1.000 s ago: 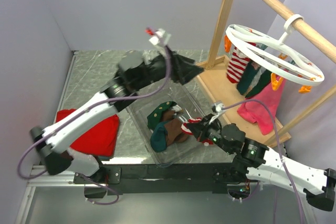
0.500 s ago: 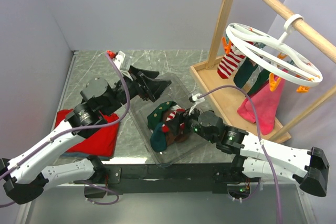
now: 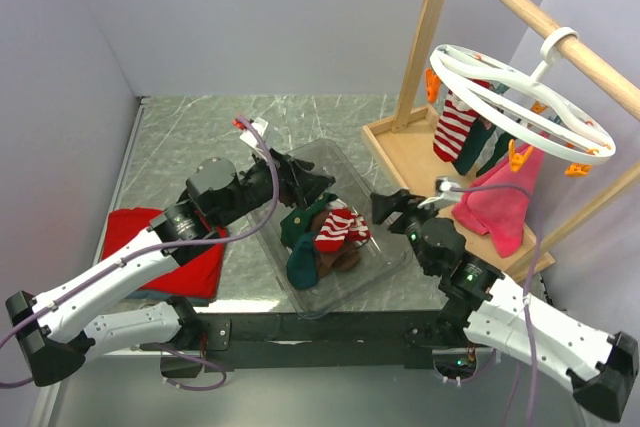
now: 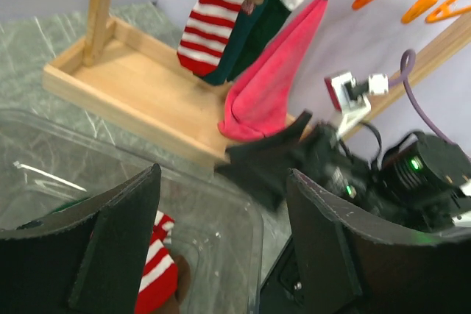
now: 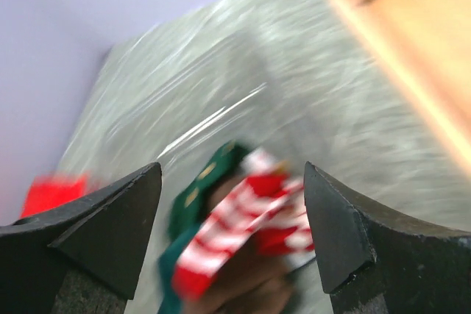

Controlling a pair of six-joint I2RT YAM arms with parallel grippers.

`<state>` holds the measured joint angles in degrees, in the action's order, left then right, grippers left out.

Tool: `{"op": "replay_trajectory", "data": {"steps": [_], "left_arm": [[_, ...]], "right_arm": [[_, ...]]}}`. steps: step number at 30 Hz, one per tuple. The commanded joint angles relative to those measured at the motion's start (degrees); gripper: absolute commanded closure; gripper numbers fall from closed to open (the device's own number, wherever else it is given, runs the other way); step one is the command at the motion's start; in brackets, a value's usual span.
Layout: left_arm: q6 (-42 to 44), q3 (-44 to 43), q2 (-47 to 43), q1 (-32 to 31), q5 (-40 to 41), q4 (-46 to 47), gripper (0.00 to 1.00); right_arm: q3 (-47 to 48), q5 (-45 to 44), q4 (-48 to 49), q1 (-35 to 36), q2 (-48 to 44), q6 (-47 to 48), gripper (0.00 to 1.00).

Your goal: Remove the socks clipped to the hanger

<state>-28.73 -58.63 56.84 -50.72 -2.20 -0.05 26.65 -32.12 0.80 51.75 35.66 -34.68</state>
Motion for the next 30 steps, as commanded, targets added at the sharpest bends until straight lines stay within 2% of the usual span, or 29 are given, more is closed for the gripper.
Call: {"op": "replay_trajectory", "data": {"steps": [1, 5, 8, 11, 14, 18, 19, 24, 30], "left_arm": [[-1.6, 1.3, -0.1, -0.2, -2.6, 4.2, 0.27], [-1.5, 2.8, 0.0, -0.2, -3.4, 4.6, 0.26], [-1.7, 4.2, 0.0, -0.2, -4.2, 5.3, 0.26], [-2.9, 6.3, -0.2, -0.3, -5.6, 7.9, 0.27], [-3.5, 8.4, -0.6, -0.2, -6.9, 10.3, 0.27], [-3.3, 9.9, -0.7, -0.2, -7.1, 11.3, 0.27], [-2.9, 10.1, -0.8, -0.2, -7.0, 11.0, 0.27], [-0.8, 10.1, -2.2, -0.2, -5.8, 9.5, 0.27], [1.3, 10.2, -4.5, -0.1, -3.9, 8.8, 0.25]], "right_arm": [[-5.5, -6.6, 9.3, -9.4, -1.8, -2.4, 0.16], [-8.9, -11.6, 19.6, -14.2, -0.2, 0.7, 0.17], [-8.9, -18.5, 27.5, -17.1, 6.7, 3.8, 0.17], [-7.8, -21.7, 38.1, -19.9, 18.5, 9.0, 0.17], [-5.8, -21.1, 50.1, -22.0, 28.0, 15.9, 0.17], [-1.1, -20.8, 60.8, -24.6, 38.4, 26.4, 0.14], [0.7, -20.5, 64.7, -25.1, 40.3, 28.1, 0.10], [7.2, -17.0, 68.7, -26.7, 49.8, 36.1, 0.09], [12.5, -16.0, 69.2, -29.7, 55.9, 37.4, 0.12]]}}
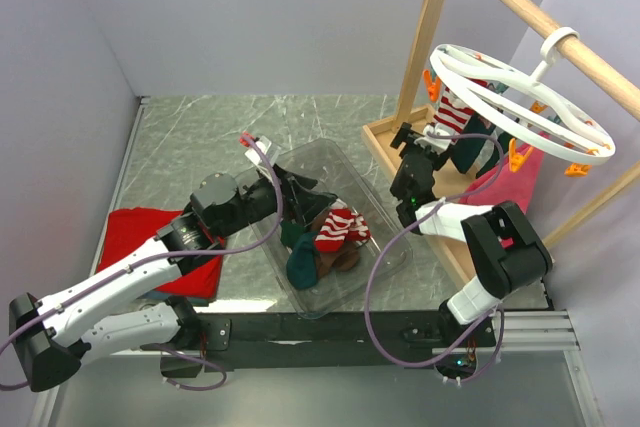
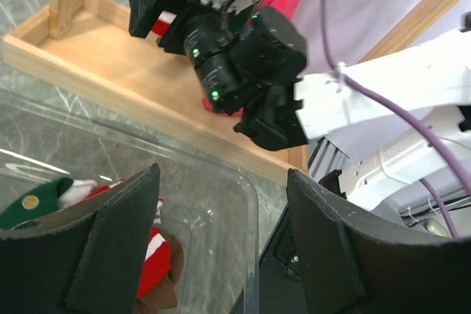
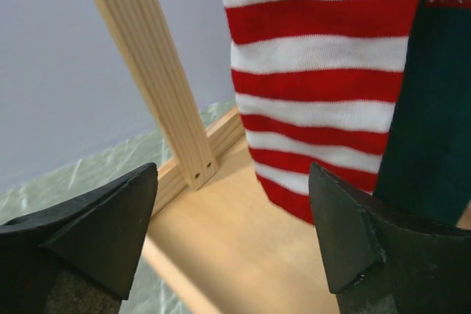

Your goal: Remove the socks clipped to the hanger

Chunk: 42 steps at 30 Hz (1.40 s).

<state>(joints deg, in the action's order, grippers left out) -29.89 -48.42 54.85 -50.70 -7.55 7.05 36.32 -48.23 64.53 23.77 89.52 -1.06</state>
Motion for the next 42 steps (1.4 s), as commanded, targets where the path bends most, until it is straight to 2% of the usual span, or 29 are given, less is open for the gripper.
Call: {"op": "replay_trajectory", "data": {"steps": [1, 7, 10, 11, 16, 19, 20, 22, 23, 26, 30, 38, 41, 42], "left_arm": [[2.7, 0.1, -2.6, -0.1, 1.7, 1.3, 0.24], [3.3, 0.3, -3.0, -0.1, 2.5, 0.9, 0.23], [2.9, 0.5, -3.0, -0.1, 1.6, 1.2, 0.23], [2.8, 0.4, -2.8, -0.1, 1.4, 1.1, 0.23], [2.8, 0.4, -2.3, -0.1, 1.1, 1.0, 0.22], [3.0, 0.2, -1.9, -0.1, 1.0, 1.0, 0.22], [3.0, 0.2, -1.9, -0.1, 0.9, 0.9, 0.22], [3.0, 0.0, -1.9, -0.1, 0.8, 1.1, 0.22], [2.8, 0.1, -2.0, -0.2, 0.7, 1.3, 0.22], [2.6, 0.2, -1.9, -0.1, 0.5, 1.4, 0.21], [2.0, 0.2, -1.7, -0.1, -0.1, 1.8, 0.22], [0.0, 0.5, -2.3, -0.2, -1.5, 2.4, 0.22], [-0.7, 0.5, -2.6, -0.1, -2.3, 2.5, 0.22], [-0.8, 0.5, -2.6, -0.1, -2.7, 2.6, 0.22]], "right_arm": [[3.9, -0.2, 5.5, -1.8, 2.6, 4.0, 0.14], [8.1, -1.2, 7.0, -2.6, 6.8, 9.0, 0.19], [10.1, -2.3, 9.7, -2.9, 9.4, 13.3, 0.24], [10.5, -2.6, 10.3, -3.1, 10.2, 13.9, 0.29], [12.5, -0.3, 7.9, -4.7, 10.2, 12.0, 0.38], [14.0, -0.7, 7.5, -5.2, 11.1, 12.0, 0.51], [14.2, -0.7, 7.6, -5.3, 11.6, 12.0, 0.64], [14.4, -0.5, 7.8, -5.2, 11.5, 12.4, 0.73], [14.1, -0.3, 7.6, -5.3, 11.2, 12.2, 0.82], [12.7, 0.2, 6.7, -5.2, 9.5, 11.2, 1.00], [6.3, 4.8, 8.2, -4.2, 5.2, 10.1, 1.00], [-3.1, 1.9, 8.1, 2.2, -4.4, 7.9, 1.00], [-4.8, 2.1, 0.5, 1.4, -7.3, 1.4, 1.00], [-5.7, 2.2, -0.1, 1.0, -7.7, 1.2, 0.95]]}}
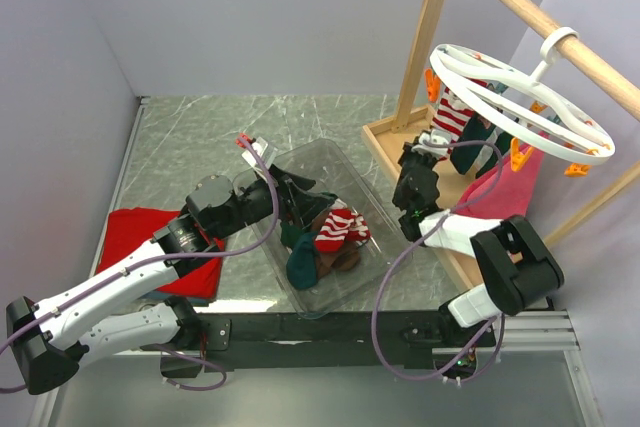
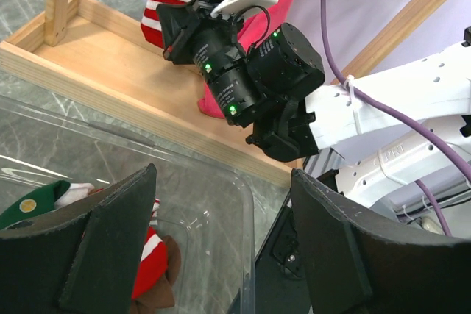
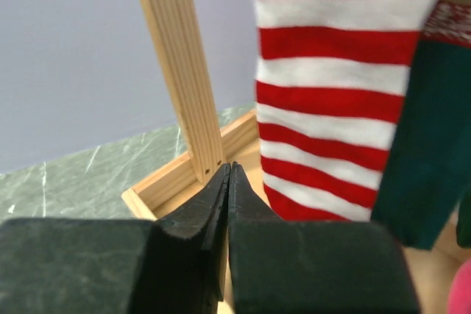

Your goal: Remove the socks clipped to the hanger

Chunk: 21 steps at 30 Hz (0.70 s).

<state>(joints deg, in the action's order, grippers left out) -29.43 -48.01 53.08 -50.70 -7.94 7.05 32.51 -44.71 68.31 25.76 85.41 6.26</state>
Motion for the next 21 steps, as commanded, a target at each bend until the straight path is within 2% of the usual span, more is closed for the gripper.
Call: {"op": "replay_trajectory", "data": {"steps": [1, 2, 4, 5, 14, 21], "left_arm": [[-1.4, 0.1, -0.7, -0.1, -2.4, 2.5, 0.21], [-1.3, 0.1, -0.6, -0.2, -2.7, 2.4, 0.21], [-1.2, 0.0, -0.3, -0.2, -3.0, 2.2, 0.22], [-1.2, -0.1, -0.2, -0.1, -3.1, 2.3, 0.22], [0.0, 0.0, -0.1, 0.0, -2.5, 2.2, 0.21], [-0.5, 0.2, 0.6, 0.0, -3.6, 3.0, 0.21]], "right_arm": [[-2.2, -0.9, -3.7, -1.7, -3.6, -6.2, 0.83], [-2.0, -1.0, -4.1, -1.7, -3.5, -5.7, 0.57], [-0.5, -1.2, -5.3, -2.0, -2.4, -4.2, 0.33], [0.3, -2.4, -5.6, -2.4, -1.8, -2.9, 0.02], [9.8, -2.5, -11.1, -8.5, 4.4, -3.0, 0.00], [17.3, 0.6, -8.9, -11.2, 11.0, 1.1, 0.00]]}}
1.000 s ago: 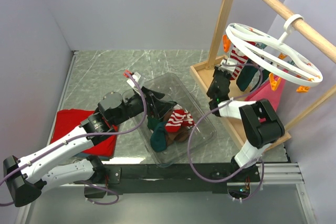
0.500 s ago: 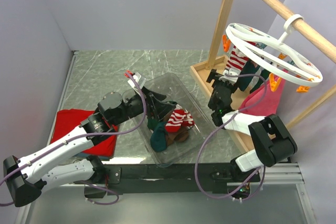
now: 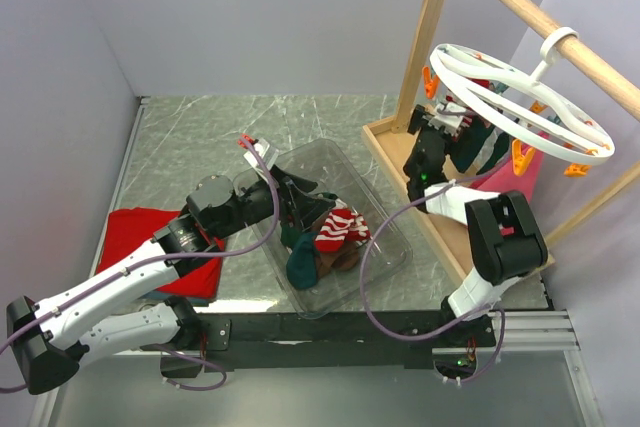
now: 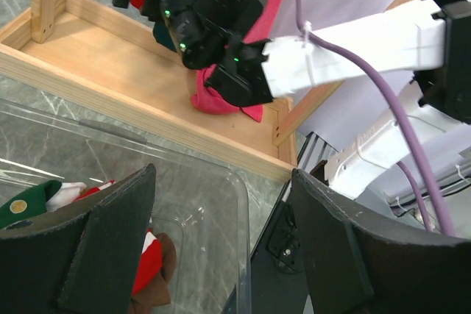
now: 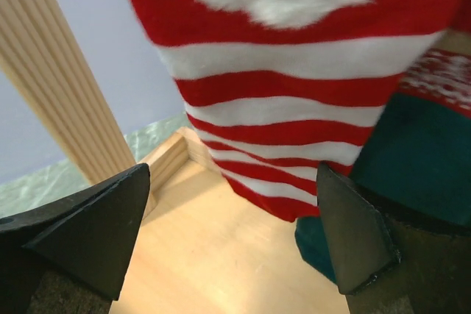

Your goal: Remove the socks clipped to the hanger

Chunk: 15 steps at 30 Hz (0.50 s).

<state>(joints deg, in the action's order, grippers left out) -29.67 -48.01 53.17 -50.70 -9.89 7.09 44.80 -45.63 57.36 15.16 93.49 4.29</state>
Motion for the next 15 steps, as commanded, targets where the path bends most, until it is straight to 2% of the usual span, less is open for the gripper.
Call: {"op": "replay_trajectory", "data": {"steps": [1, 5, 9, 12, 13, 15], "left_arm": [[-0.4, 0.1, 0.8, 0.0, -1.7, 3.0, 0.21], [-0.4, -0.2, 1.7, 0.0, -2.1, 2.8, 0.21], [0.0, 0.0, 1.9, 0.0, -1.6, 2.8, 0.21], [0.1, -0.3, 2.0, -0.1, -1.6, 2.6, 0.21], [0.2, -0.3, 2.2, -0.1, -1.6, 2.6, 0.21], [0.1, -0.6, 2.6, 0.0, -1.9, 2.6, 0.21]], "right_arm": [[6.1, 0.1, 2.6, -0.7, 4.9, 4.0, 0.00], [9.1, -0.2, 4.5, -1.5, 7.7, 6.7, 0.05], [9.6, 0.2, 5.8, -2.6, 8.5, 6.9, 0.16], [10.2, 1.0, 6.8, -3.2, 9.1, 7.7, 0.33], [10.2, 1.0, 7.2, -3.3, 9.2, 8.5, 0.51], [10.2, 0.7, 8.0, -3.3, 8.8, 8.9, 0.66]]}}
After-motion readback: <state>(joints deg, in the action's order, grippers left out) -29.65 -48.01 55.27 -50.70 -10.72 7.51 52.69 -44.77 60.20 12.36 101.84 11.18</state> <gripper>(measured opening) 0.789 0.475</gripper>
